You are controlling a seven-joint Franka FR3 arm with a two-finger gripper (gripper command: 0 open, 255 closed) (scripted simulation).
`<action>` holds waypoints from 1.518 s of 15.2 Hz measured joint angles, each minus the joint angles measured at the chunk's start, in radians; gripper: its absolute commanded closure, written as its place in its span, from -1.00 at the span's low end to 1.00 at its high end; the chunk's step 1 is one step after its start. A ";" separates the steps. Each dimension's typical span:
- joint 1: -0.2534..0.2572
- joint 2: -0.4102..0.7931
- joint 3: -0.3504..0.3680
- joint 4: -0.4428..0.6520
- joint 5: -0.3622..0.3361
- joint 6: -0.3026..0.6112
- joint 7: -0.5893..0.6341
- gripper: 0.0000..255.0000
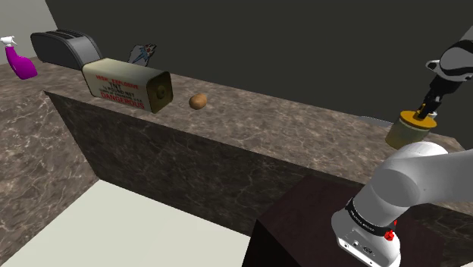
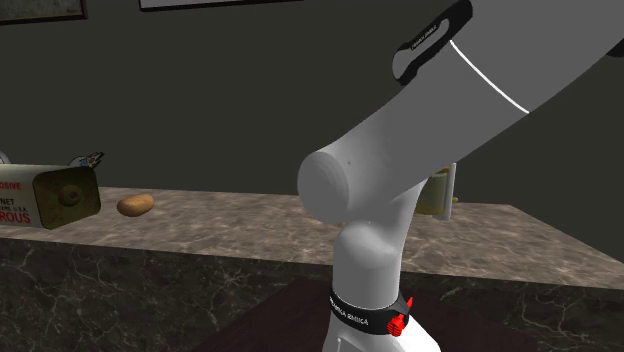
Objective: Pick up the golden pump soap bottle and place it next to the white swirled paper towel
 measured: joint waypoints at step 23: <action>0.020 0.018 -0.117 -0.095 -0.080 0.137 0.040 -1.00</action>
